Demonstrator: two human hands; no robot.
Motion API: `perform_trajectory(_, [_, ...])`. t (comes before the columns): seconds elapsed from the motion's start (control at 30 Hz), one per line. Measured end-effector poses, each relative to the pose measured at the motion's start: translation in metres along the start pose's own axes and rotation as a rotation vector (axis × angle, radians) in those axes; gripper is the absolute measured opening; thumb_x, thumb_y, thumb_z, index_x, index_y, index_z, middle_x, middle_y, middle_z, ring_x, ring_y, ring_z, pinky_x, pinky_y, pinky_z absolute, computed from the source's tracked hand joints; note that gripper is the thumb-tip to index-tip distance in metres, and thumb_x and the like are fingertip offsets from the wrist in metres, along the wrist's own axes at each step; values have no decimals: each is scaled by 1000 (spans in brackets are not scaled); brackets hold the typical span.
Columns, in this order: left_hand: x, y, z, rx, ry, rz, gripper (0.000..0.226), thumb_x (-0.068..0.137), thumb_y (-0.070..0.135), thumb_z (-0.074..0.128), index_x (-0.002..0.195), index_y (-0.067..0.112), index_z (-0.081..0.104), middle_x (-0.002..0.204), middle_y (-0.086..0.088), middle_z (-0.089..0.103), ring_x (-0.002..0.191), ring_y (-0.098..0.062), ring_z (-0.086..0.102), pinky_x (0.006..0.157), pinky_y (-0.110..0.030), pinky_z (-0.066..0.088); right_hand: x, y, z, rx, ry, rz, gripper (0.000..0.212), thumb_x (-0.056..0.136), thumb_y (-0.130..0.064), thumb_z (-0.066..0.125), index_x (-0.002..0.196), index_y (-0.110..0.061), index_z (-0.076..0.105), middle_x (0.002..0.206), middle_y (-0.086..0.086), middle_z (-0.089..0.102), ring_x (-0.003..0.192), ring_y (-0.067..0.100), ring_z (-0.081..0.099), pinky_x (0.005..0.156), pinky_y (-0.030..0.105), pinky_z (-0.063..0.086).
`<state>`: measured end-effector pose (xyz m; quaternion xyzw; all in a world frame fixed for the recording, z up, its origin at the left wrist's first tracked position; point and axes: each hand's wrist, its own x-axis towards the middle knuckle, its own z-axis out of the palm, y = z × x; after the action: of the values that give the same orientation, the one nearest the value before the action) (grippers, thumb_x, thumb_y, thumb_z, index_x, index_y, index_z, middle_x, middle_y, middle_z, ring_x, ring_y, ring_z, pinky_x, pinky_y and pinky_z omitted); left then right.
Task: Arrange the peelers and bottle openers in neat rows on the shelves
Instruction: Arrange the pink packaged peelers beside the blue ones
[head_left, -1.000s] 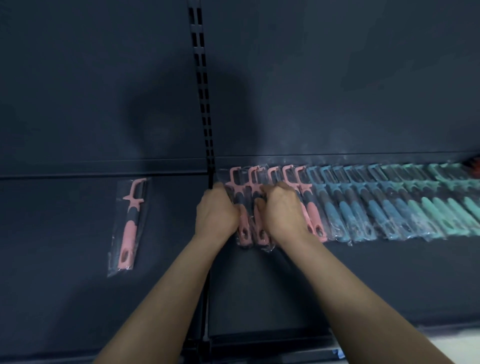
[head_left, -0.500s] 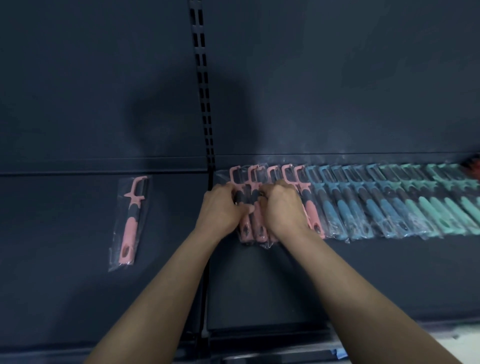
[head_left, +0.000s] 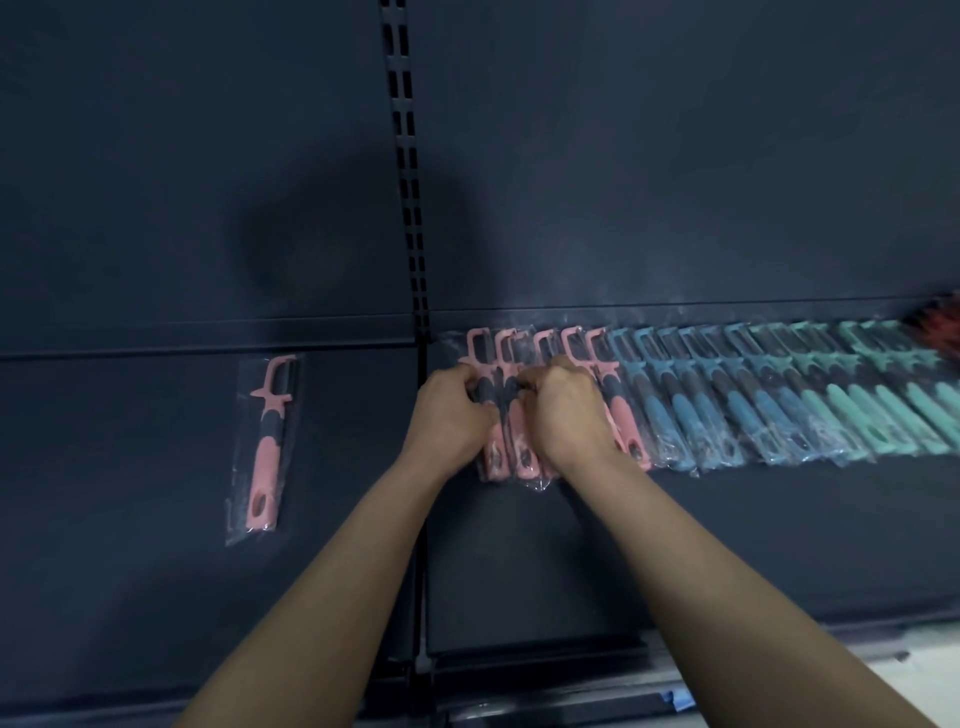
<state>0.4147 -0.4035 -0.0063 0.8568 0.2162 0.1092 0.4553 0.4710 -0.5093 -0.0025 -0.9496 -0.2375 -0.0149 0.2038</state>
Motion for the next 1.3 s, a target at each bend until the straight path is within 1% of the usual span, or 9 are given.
perform_trajectory(0.17, [4, -2, 0, 56, -40, 24, 9, 77, -1, 57, 80, -3, 65, 82, -16, 65, 66, -18, 57, 49, -18, 40, 0, 0, -1, 1, 6, -2, 31, 88, 2, 46, 107, -7, 69, 111, 16, 56, 103, 28, 54, 83, 30, 46])
perform_trajectory(0.27, [5, -5, -3, 54, -46, 41, 8, 79, 4, 61, 85, 3, 66, 85, -6, 65, 74, -14, 58, 63, -24, 45, -1, 1, -2, 14, 6, -13, 28, 89, 1, 46, 105, -5, 68, 108, 17, 57, 101, 29, 54, 82, 30, 46])
perform_trajectory(0.37, [4, -9, -8, 33, -6, 54, 15, 83, 18, 65, 98, 16, 65, 86, 8, 58, 72, -4, 53, 62, -20, 40, -2, 1, -6, 18, 42, -13, 25, 88, 1, 48, 103, -3, 67, 104, 17, 59, 98, 32, 55, 80, 30, 43])
perform_trajectory(0.5, [0, -19, -22, 135, 60, -16, 39, 87, 26, 62, 124, 12, 56, 115, -5, 57, 96, -13, 53, 77, -20, 37, -2, -9, -10, 38, 102, -63, 27, 87, 2, 48, 107, -2, 67, 103, 17, 60, 99, 33, 55, 81, 32, 42])
perform_trajectory(0.7, [-20, -40, -67, 537, 359, -120, 22, 86, 10, 59, 104, -3, 59, 111, -26, 53, 99, -38, 52, 80, -40, 41, -3, -35, -4, 86, 85, -161, 23, 90, -10, 50, 105, -5, 67, 106, 15, 61, 103, 30, 53, 86, 30, 38])
perform_trajectory(0.83, [-37, -56, -92, 730, 427, -336, 38, 87, 20, 62, 113, -4, 51, 115, -26, 48, 104, -42, 47, 81, -46, 42, -2, -51, 6, 50, -7, -216, 21, 93, -17, 48, 98, -6, 65, 105, 13, 60, 102, 29, 52, 83, 31, 39])
perform_trajectory(0.97, [-43, -67, -103, 583, 404, -412, 34, 88, 18, 58, 117, 0, 53, 113, -25, 55, 103, -42, 53, 77, -44, 44, -4, -64, 14, 38, -57, -273, 23, 94, -18, 48, 106, -7, 65, 108, 14, 59, 104, 29, 51, 87, 32, 38])
perform_trajectory(1.13, [-45, -62, -100, 429, 403, -368, 18, 86, 17, 55, 95, 2, 59, 101, -23, 63, 94, -41, 58, 66, -33, 37, -7, -65, 16, 27, -71, -277, 24, 94, -15, 48, 109, -6, 65, 109, 15, 59, 104, 29, 51, 89, 33, 40])
perform_trajectory(1.3, [-39, -36, -68, 288, 339, -225, 24, 85, 23, 57, 105, 10, 58, 105, -13, 64, 96, -33, 58, 70, -29, 38, -8, -45, 8, -9, -47, -184, 23, 91, -15, 50, 105, -7, 66, 107, 13, 58, 104, 30, 50, 84, 29, 38])
